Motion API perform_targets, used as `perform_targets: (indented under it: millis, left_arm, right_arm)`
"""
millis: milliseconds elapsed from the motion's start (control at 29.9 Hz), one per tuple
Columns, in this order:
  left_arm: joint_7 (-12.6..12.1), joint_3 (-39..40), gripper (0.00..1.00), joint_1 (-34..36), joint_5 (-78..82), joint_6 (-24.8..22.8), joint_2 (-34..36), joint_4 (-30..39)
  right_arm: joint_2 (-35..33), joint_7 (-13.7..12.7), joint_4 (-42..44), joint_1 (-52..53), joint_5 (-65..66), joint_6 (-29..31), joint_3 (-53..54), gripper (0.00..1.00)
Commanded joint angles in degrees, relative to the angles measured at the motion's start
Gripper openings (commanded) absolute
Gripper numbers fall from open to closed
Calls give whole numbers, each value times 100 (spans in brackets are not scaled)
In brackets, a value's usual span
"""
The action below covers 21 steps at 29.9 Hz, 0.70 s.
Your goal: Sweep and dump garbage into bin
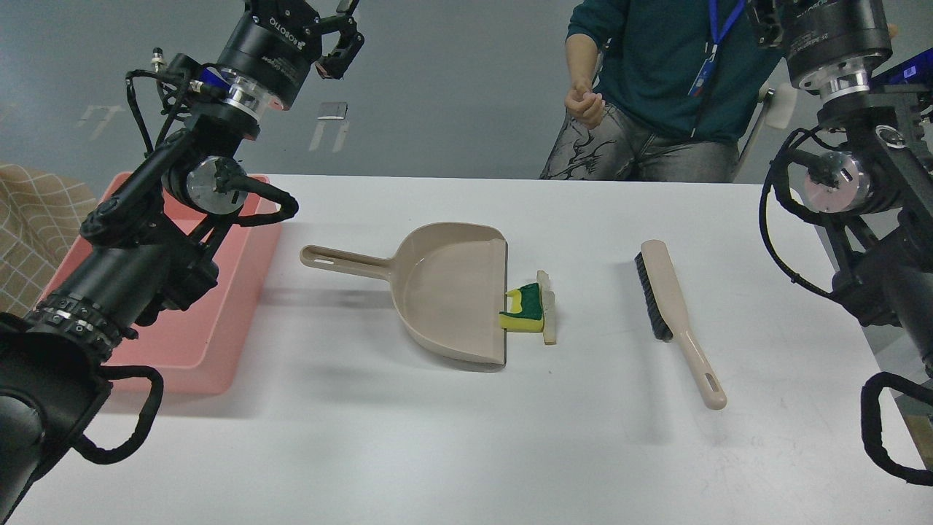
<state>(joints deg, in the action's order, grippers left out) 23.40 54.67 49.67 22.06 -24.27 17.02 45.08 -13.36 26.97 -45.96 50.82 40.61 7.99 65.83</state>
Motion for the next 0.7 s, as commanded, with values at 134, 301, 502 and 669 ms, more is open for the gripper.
perform_targets:
  millis: [134, 301, 502, 669]
  left_arm:
    - [-37, -106, 98, -1, 18, 19, 47, 1]
    - [-46, -106, 98, -97, 18, 10, 109, 1]
    - [-37, -114, 98, -124, 0, 1, 258, -78]
    - [-46, -193, 98, -124, 9, 10, 338, -341]
  right_arm:
    - [17, 1, 8, -11, 0, 9, 0, 100]
    - [9, -7, 25, -11, 0, 36, -35, 100]
    - [-18, -7, 43, 15, 0, 18, -17, 100]
    - [-26, -7, 332, 129, -44, 1, -17, 100]
